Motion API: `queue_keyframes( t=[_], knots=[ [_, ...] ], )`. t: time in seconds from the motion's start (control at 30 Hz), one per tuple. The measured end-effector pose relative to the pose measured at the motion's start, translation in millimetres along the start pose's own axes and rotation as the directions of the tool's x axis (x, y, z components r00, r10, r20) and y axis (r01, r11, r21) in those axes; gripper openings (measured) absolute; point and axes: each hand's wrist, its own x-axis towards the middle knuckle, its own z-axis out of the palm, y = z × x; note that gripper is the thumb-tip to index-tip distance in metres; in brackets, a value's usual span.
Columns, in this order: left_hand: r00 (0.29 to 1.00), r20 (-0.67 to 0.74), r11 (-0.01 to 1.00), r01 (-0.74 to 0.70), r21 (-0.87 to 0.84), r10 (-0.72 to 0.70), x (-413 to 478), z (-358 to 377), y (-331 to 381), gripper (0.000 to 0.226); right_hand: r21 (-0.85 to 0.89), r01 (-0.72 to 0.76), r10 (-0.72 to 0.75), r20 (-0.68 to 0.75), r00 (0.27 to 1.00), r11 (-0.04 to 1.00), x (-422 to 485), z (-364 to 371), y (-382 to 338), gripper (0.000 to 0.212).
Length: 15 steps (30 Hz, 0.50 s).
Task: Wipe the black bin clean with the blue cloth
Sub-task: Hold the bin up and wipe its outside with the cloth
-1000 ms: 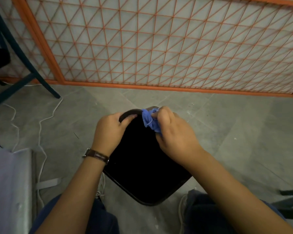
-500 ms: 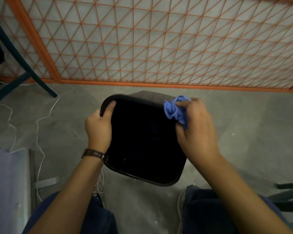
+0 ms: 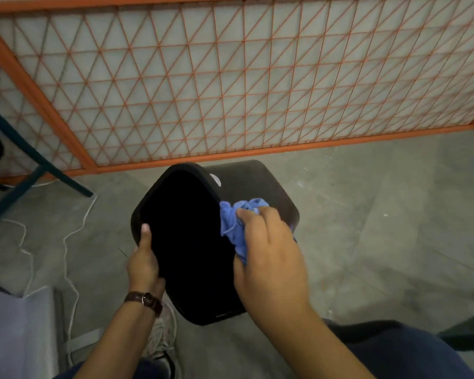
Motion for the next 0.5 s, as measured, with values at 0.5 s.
queue_keyframes(
  t=[0.5],
  knots=[
    [0.442, 0.893, 0.004, -0.896, 0.443, 0.089, -113.4, 35.8, -2.3, 0.073, 0.250, -0.525, 0.517, 0.102, 0.850, 0.814, 44.5, -13.0, 89.4, 0.034]
  ],
)
